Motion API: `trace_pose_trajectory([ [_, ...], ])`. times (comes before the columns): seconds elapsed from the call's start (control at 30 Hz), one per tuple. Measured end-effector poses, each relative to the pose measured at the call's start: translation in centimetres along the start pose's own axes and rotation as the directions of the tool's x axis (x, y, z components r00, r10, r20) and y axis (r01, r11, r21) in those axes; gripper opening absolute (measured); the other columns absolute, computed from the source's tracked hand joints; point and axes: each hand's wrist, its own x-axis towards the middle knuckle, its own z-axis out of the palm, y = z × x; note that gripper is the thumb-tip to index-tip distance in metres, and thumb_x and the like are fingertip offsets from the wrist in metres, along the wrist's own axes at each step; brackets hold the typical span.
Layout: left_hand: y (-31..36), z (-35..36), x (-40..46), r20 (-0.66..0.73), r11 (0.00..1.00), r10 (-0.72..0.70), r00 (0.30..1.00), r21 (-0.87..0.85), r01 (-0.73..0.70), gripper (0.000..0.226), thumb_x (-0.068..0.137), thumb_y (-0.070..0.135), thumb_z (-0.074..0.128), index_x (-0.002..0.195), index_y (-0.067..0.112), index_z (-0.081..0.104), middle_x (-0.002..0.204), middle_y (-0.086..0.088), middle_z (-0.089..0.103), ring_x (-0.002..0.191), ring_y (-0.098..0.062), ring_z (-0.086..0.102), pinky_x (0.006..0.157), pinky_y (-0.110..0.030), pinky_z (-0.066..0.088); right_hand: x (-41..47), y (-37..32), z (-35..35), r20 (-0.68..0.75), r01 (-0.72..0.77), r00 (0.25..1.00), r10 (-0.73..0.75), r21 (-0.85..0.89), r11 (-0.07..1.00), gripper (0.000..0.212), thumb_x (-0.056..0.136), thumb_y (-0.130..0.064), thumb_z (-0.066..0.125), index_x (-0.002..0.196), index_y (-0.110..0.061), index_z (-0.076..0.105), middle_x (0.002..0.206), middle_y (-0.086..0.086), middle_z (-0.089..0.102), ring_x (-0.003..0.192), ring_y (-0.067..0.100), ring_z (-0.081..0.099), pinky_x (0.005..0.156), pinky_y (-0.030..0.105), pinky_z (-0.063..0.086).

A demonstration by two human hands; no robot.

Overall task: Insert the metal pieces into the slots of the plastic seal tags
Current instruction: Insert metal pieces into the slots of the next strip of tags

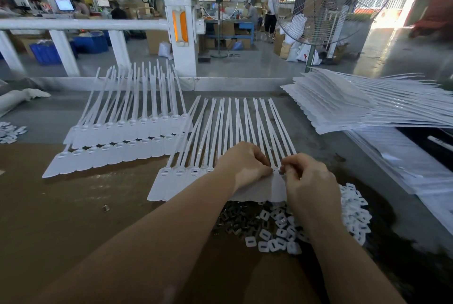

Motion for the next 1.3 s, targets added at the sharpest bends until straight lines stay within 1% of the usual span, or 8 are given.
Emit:
trace_pose_trajectory([
  [0.2,0.5,-0.3,0.1,0.063,0.994,-0.072,0.995,-0.072,0.077,0.013,0.080,0.022,0.071,0.070,0.029,0.066,0.086,0.010,0.063,0.097,-0.015,0.058,0.094,-0.039,0.048,0.0,0.0,0.0,0.001,0.008,1.000,-0.008,0.000,1.000,0.015,0.089,-0.011,0.054,0.094,-0.015,0.068,0.084,-0.001,0.067,0.068,0.009,0.047,0.060,0.024,0.035],
  [0.3,0.7,-0.4,0.2,0.088,0.987,-0.107,0.990,-0.111,0.116,0.009,0.081,0.018,0.070,0.076,0.026,0.069,0.088,0.009,0.063,0.097,-0.015,0.058,0.092,-0.036,0.049,-0.1,-0.1,-0.1,-0.002,0.014,1.000,-0.014,-0.001,1.000,0.015,0.090,-0.011,0.054,0.094,-0.015,0.068,0.073,-0.010,0.056,0.062,0.002,0.043,0.054,0.016,0.032],
  [0.43,0.9,-0.4,0.2,0.103,0.980,-0.134,0.986,-0.136,0.147,0.015,0.081,0.013,0.068,0.073,0.026,0.069,0.084,0.008,0.062,0.096,-0.016,0.058,0.091,-0.035,0.049,0.0,-0.2,-0.1,0.008,0.012,1.000,-0.012,-0.025,1.000,0.015,0.090,-0.012,0.054,0.095,-0.015,0.068,0.069,-0.015,0.045,0.063,0.004,0.042,0.055,0.019,0.031],
  [0.63,1.0,0.1,0.3,0.066,0.979,-0.172,0.983,-0.103,0.178,0.018,0.077,0.017,0.066,0.094,0.018,0.072,0.098,-0.002,0.066,0.098,-0.022,0.058,0.093,-0.041,0.047,0.0,-0.2,-0.3,0.025,0.007,1.000,-0.006,-0.027,1.000,0.017,0.091,-0.013,0.052,0.098,-0.016,0.068,0.085,-0.001,0.064,0.071,0.009,0.046,0.064,0.024,0.036],
  [0.9,1.2,0.1,0.4,0.059,0.977,-0.185,0.981,-0.099,0.190,0.009,0.081,0.016,0.068,0.088,0.020,0.070,0.095,0.003,0.064,0.106,-0.021,0.056,0.099,-0.041,0.042,0.0,-0.1,-0.2,0.010,0.004,1.000,-0.004,-0.014,1.000,0.016,0.091,-0.012,0.054,0.096,-0.015,0.068,0.078,-0.004,0.059,0.064,0.006,0.042,0.054,0.020,0.030],
  [1.07,1.2,0.0,0.4,0.072,0.972,-0.186,0.980,-0.130,0.194,0.015,0.081,0.012,0.069,0.074,0.026,0.066,0.090,0.005,0.063,0.104,-0.020,0.056,0.100,-0.041,0.042,0.0,-0.1,-0.2,0.008,0.008,1.000,-0.008,-0.014,1.000,0.016,0.090,-0.013,0.054,0.096,-0.015,0.068,0.079,-0.004,0.059,0.068,0.009,0.045,0.062,0.024,0.035],
  [1.17,1.3,0.2,0.5,0.065,0.973,-0.192,0.979,-0.115,0.199,0.011,0.082,0.012,0.067,0.089,0.019,0.070,0.100,0.001,0.064,0.108,-0.022,0.056,0.100,-0.041,0.043,-0.1,0.0,-0.2,0.018,0.010,1.000,-0.009,-0.019,1.000,0.016,0.091,-0.012,0.053,0.096,-0.015,0.068,0.076,-0.007,0.054,0.069,0.010,0.047,0.063,0.025,0.038],
  [1.3,1.2,0.5,0.7,0.037,0.978,-0.198,0.980,-0.067,0.200,0.021,0.084,0.012,0.062,0.105,0.015,0.067,0.111,-0.001,0.063,0.112,-0.021,0.053,0.107,-0.043,0.035,-0.1,0.0,-0.2,0.020,0.007,1.000,-0.007,-0.003,1.000,0.016,0.090,-0.012,0.054,0.096,-0.014,0.068,0.085,0.002,0.067,0.069,0.012,0.049,0.064,0.027,0.040],
])
